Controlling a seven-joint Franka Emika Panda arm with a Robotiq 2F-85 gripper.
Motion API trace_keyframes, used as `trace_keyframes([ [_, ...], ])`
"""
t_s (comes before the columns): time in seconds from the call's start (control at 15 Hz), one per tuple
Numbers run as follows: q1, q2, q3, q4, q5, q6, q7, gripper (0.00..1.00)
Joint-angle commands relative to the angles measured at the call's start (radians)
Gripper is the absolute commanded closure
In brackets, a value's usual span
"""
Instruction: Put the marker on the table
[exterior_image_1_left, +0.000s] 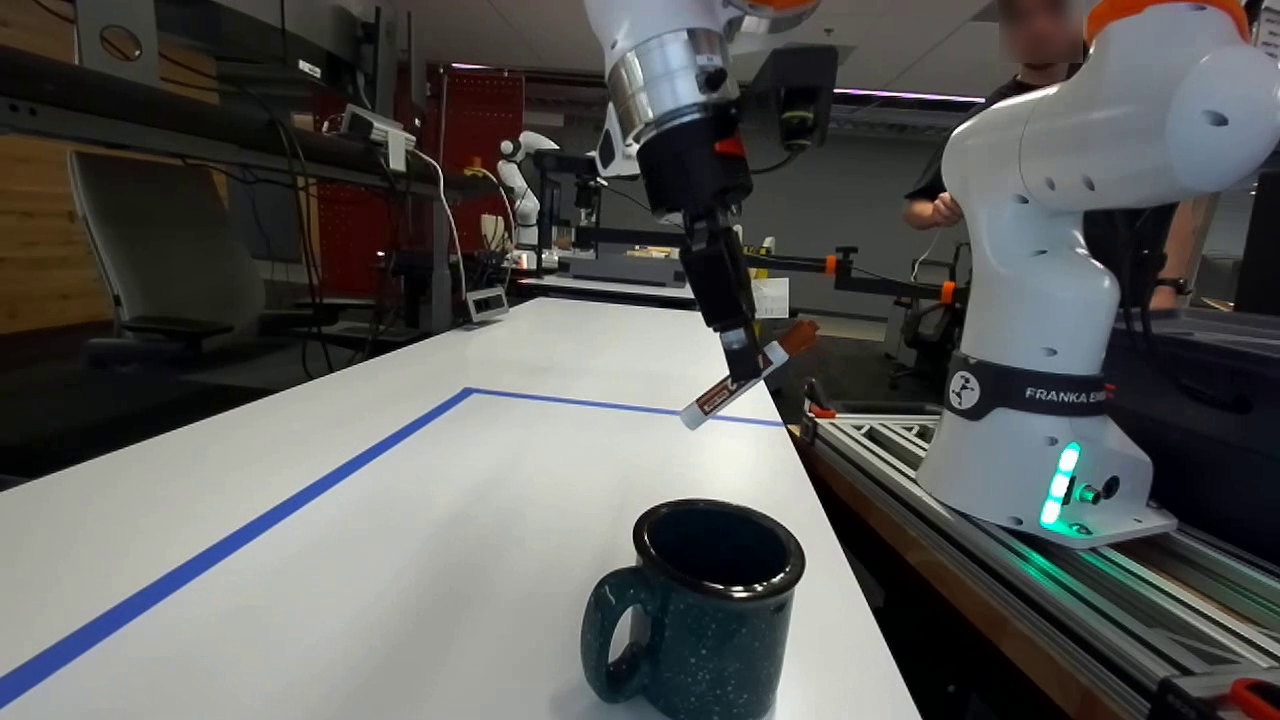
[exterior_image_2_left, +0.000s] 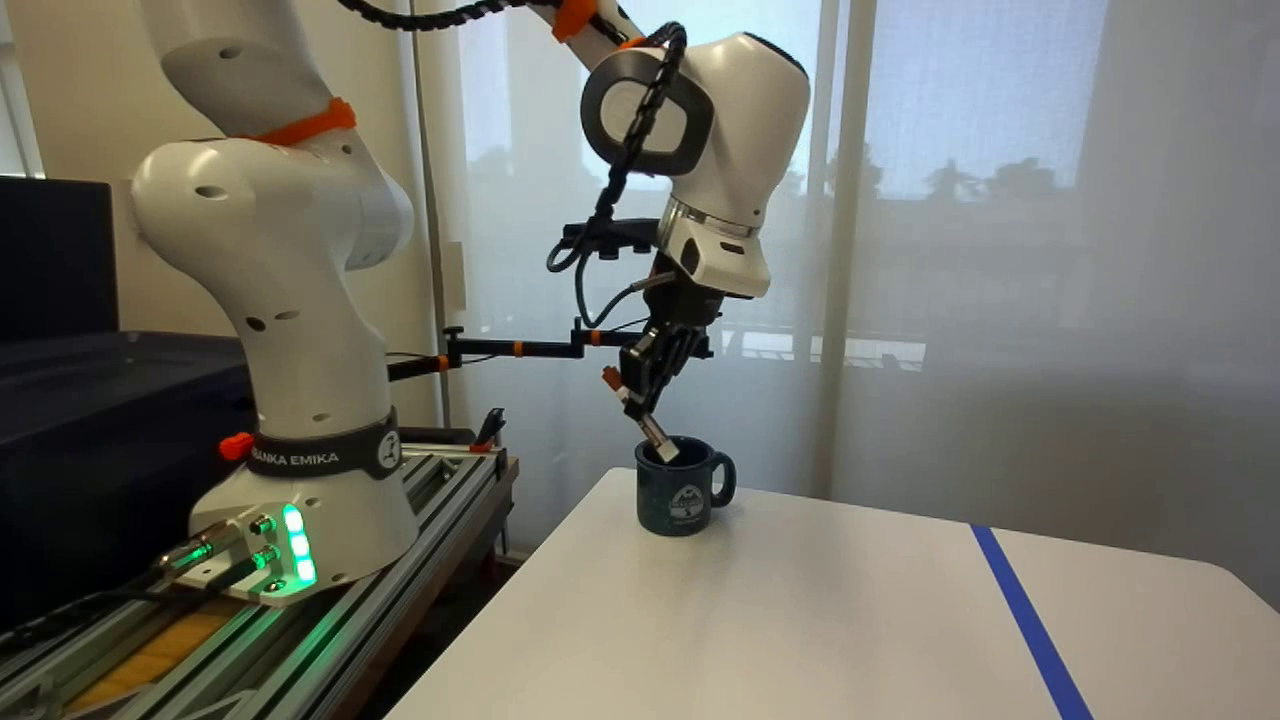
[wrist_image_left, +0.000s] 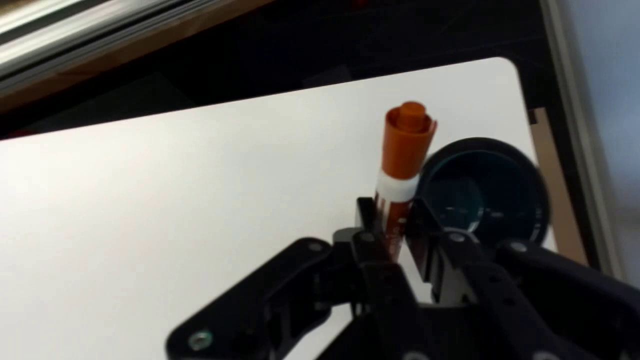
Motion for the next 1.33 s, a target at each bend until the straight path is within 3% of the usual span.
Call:
trace_keyframes([
  [0.0, -0.066, -0.049, 0.013, -0.084, -0.16, 0.009, 0.138, 0.95],
  [0.07, -0.085, 0.005, 0.013, -0.035, -0.206, -0.003, 0.174, 0.95],
  [0.27, -0.127, 0.053, 0.016, -0.043, -0.326, 0.035, 0.292, 0.95],
  [0.67, -0.143, 0.184, 0.004, -0.043, -0.491, 0.231, 0.538, 0.95],
  [1.27, -0.097, 0.341, -0.063, -0.04, -0.483, 0.536, 0.666, 0.95],
])
